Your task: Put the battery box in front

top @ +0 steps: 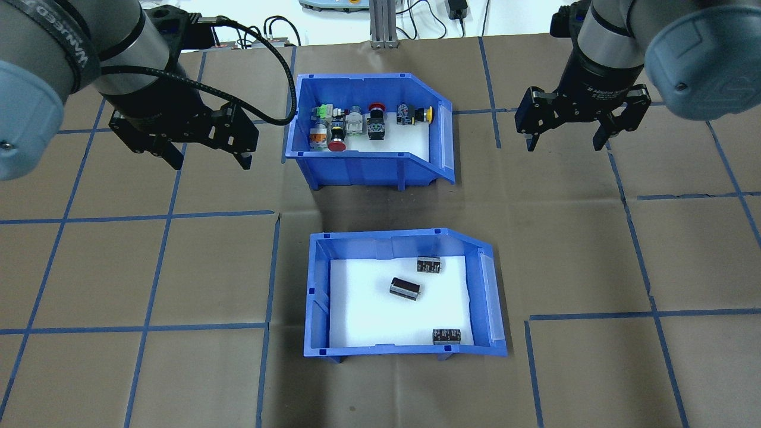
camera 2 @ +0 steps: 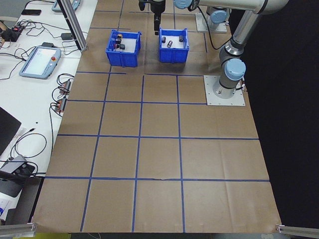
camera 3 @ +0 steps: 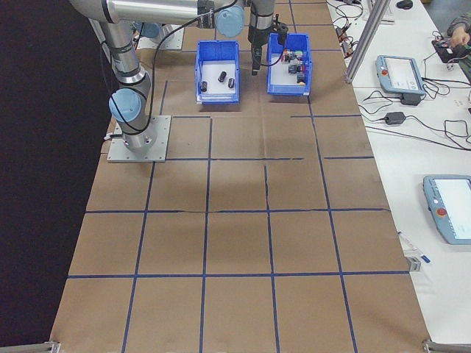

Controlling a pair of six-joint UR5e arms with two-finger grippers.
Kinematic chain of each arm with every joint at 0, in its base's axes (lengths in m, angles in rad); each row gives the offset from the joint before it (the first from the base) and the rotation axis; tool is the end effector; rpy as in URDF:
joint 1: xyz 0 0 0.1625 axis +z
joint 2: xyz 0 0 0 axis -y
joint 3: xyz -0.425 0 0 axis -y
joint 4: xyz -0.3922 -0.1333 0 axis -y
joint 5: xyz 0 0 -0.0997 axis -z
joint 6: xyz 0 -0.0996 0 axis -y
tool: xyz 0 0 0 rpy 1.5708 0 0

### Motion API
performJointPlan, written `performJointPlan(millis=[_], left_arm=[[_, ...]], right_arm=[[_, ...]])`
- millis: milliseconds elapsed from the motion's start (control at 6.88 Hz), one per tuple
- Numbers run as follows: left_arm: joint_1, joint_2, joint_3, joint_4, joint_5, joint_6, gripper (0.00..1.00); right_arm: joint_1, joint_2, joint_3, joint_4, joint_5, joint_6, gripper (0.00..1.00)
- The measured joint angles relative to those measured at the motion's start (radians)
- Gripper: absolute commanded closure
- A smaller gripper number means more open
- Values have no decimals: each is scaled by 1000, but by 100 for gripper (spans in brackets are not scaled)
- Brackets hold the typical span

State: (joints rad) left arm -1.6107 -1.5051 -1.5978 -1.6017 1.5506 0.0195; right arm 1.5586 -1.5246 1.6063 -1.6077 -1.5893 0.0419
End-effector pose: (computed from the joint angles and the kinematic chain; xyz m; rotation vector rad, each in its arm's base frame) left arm -0.1537 -0.4587 0.5030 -0.0928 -3.1199 0.0118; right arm 0.1253 -0.5072 0.4511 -0.0838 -3.1205 -0.0695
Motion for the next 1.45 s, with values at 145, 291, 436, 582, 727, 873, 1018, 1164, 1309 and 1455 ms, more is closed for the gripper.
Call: performJointPlan(millis=[145,291,436,582,727,873,1018,1164,1309,1455], left_arm=[[0,-3,0,1,0,-1,1],[0,-6,-1,2,0,-3,1],[0,-8,-1,3,0,-1,0],[0,-10,-1,5,-1,2,1],[0,-13,-3,10,-1,3,0],[0,-17,-4,20,0,4,1],[0,-22,-6,36,-1,4,0],[1,-28,-8,53,-1,3,1],[3,-30,-12,63,-1,3,1],[4,-28,-26,68,-1,-1,1]], right_arm=[[1,-1,1,0,1,0,0],[3,-1,1,1,1,0,0],[4,-2,0,1,-3,0,0],[4,-2,-1,1,-8,-4,0],[6,2,-10,0,-7,-17,0],[8,18,-35,-1,-3,-63,0],[11,50,-79,1,0,-158,0],[20,88,-125,4,2,-246,0],[42,130,-164,4,3,-328,0],[72,175,-204,4,3,-398,0]])
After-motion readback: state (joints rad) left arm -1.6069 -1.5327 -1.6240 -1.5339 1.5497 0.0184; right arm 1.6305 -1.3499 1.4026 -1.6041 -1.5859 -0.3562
